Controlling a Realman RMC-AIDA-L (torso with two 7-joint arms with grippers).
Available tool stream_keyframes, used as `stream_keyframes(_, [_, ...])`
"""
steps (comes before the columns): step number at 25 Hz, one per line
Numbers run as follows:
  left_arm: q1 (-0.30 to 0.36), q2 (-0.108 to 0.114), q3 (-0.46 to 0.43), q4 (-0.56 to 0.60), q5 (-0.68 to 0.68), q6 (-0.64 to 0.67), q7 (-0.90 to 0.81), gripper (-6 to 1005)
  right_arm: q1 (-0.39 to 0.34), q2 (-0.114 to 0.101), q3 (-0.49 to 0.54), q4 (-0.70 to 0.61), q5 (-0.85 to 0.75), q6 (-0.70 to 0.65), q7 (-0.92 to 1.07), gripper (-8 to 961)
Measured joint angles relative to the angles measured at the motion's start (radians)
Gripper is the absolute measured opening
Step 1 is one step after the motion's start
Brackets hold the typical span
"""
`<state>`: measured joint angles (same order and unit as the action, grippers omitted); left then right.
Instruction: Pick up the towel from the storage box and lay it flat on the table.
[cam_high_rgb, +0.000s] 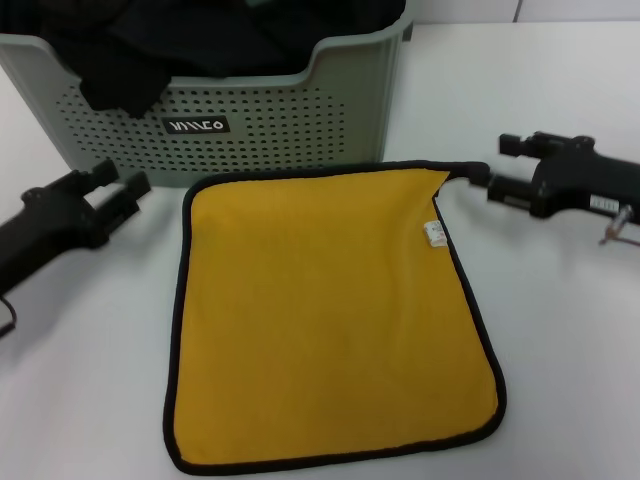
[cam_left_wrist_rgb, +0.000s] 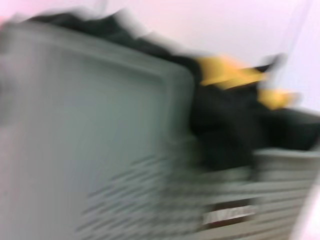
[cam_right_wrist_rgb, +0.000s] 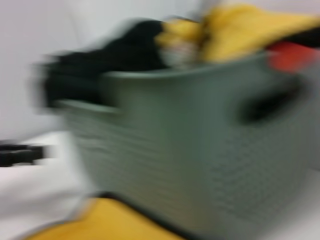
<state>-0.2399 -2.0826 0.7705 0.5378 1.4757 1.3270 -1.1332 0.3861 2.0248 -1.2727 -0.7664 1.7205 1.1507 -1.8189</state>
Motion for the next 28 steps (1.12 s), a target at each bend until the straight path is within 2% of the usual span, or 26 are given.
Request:
stream_keyframes(2, [0.014,-0.004,0.002,-0.005,0.007,0.112,0.089,393,-0.005,-0.003,0.000,-0.002,-0.001,0.075,-0.029,455])
stream_keyframes(4, [0.018,-0.005,0.005,-0.011,0.041,0.243,0.148,489,0.000,-0.013,0.001,-0.009,-0.024,0.238,-0.053,552])
stream_keyframes(8, [-0.014,0.005,0.014,-0.006,0.153,0.470,0.167,548,0.011,-0.022,0.007,-0.068,-0.104,0.457,-0.063,800])
stream_keyframes(11, [-0.056,0.014,0.018,-0.006,0.221,0.567,0.152,562,0.012,-0.023,0.002,-0.131,-0.142,0.565,-0.060,852])
stream_keyframes(14, [-0.091,0.016,0.040,-0.012,0.255,0.604,0.144,560,0.009,-0.017,-0.019,-0.183,-0.147,0.613,-0.059,886])
stream_keyframes(19, [-0.120,0.005,0.068,-0.012,0.267,0.603,0.148,560,0.014,-0.011,-0.036,-0.201,-0.145,0.615,-0.058,886])
stream_keyframes(28, [-0.122,0.000,0.065,-0.012,0.263,0.605,0.149,560,0.015,-0.009,-0.036,-0.194,-0.143,0.607,-0.073,886])
